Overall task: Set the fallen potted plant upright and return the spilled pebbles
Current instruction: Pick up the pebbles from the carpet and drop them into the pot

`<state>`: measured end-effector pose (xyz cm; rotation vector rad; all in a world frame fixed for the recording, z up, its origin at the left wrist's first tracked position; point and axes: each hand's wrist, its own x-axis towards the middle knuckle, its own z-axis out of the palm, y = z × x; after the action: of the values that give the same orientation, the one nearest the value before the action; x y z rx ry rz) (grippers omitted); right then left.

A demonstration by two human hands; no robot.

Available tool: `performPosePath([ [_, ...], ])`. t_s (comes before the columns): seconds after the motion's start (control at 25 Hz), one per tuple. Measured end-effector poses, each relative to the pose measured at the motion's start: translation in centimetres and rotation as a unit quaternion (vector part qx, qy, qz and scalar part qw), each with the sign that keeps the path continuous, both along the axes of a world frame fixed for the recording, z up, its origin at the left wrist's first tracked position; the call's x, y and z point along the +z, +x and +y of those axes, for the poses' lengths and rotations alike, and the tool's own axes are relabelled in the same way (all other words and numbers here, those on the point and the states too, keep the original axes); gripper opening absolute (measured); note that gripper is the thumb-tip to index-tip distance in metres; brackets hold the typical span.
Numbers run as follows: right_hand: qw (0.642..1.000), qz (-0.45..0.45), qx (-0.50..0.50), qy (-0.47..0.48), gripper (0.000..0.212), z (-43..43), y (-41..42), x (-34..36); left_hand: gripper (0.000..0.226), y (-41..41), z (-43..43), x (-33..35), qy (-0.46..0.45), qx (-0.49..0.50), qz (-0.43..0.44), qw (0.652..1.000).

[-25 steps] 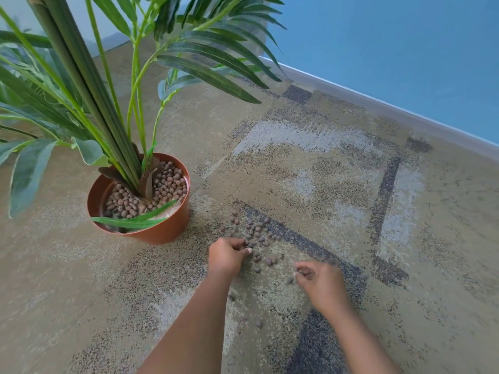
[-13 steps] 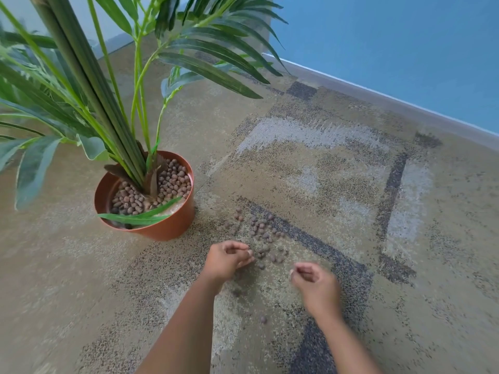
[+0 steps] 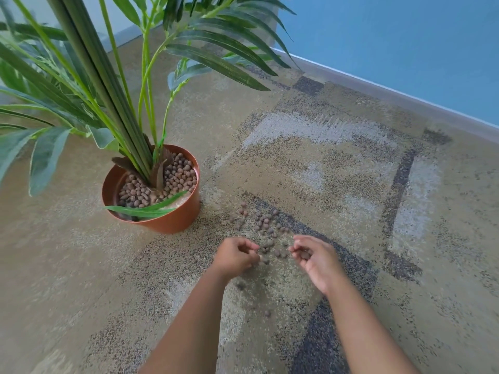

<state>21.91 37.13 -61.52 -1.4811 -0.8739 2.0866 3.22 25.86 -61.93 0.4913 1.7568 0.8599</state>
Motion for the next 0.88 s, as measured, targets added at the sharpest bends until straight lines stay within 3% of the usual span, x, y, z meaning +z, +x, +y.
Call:
performPosePath([
  [0.08, 0.971, -0.186, 0.110, 0.098, 0.011, -0.4, -0.3, -0.4, 0.018, 0.5, 0.1, -0.1, -0.008, -0.012, 0.071, 0.997],
  [0.2, 0.913, -0.305, 0.193, 0.192, 0.011, -1.3, -1.0, -0.6, 0.018, 1.5, 0.6, -0.3, -0.025, -0.023, 0.125, 0.992],
  [0.44, 0.865, -0.328, 0.241, 0.293, 0.021, -1.8, -2.0, -0.2, 0.019, 2.9, 1.7, -0.4, -0.047, -0.057, 0.170, 0.983],
  [0.64, 0.819, -0.345, 0.297, 0.349, 0.010, -2.3, -2.2, -0.5, 0.010, 3.3, 0.9, -0.5, -0.002, -0.141, 0.295, 0.945],
  [0.72, 0.834, -0.338, 0.284, 0.330, 0.010, -2.1, -2.1, -0.5, 0.006, 3.2, 0.6, -0.7, 0.018, -0.126, 0.289, 0.949],
  [0.88, 0.910, -0.281, 0.218, 0.210, 0.016, -0.6, -0.7, -0.3, 0.010, 1.6, 0.4, -0.5, 0.004, -0.017, 0.154, 0.988],
])
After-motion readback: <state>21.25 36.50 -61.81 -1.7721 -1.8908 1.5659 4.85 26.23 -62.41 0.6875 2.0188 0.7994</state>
